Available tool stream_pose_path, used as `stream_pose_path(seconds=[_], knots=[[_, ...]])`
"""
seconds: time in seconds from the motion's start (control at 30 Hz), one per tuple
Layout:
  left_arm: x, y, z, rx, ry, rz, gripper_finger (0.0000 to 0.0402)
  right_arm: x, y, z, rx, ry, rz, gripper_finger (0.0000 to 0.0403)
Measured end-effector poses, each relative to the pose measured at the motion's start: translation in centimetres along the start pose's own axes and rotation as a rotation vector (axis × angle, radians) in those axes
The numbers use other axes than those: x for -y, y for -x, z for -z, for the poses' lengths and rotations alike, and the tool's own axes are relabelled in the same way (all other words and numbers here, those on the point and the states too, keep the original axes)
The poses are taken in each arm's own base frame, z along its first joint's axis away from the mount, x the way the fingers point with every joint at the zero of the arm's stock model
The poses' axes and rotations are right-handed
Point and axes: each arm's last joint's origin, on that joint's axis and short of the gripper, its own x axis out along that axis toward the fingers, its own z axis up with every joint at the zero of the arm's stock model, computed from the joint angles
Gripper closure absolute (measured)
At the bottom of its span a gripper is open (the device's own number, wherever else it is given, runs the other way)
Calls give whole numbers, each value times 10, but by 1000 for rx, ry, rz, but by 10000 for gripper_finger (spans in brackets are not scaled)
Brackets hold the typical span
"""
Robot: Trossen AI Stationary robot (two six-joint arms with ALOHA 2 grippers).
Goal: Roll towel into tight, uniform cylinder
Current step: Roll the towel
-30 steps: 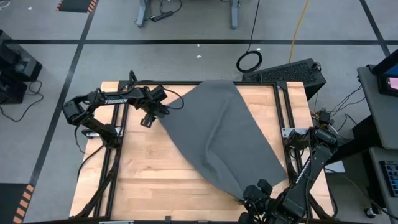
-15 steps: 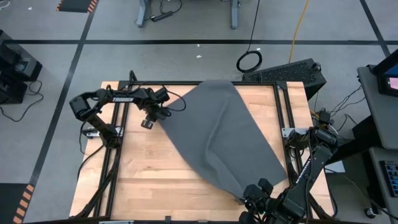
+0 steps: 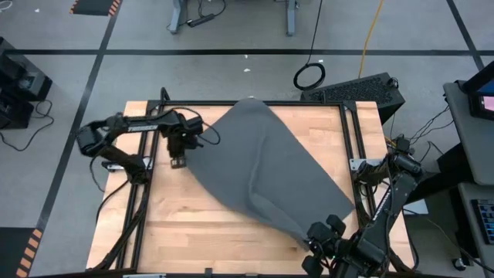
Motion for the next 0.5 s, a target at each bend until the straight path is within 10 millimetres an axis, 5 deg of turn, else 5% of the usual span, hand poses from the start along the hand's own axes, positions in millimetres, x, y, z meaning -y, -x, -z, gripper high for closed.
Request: stream_pose_path(seconds=[0.5], knots=[[73,82,69,319,57,439,401,23,48,7,-153,-26,-56,403]])
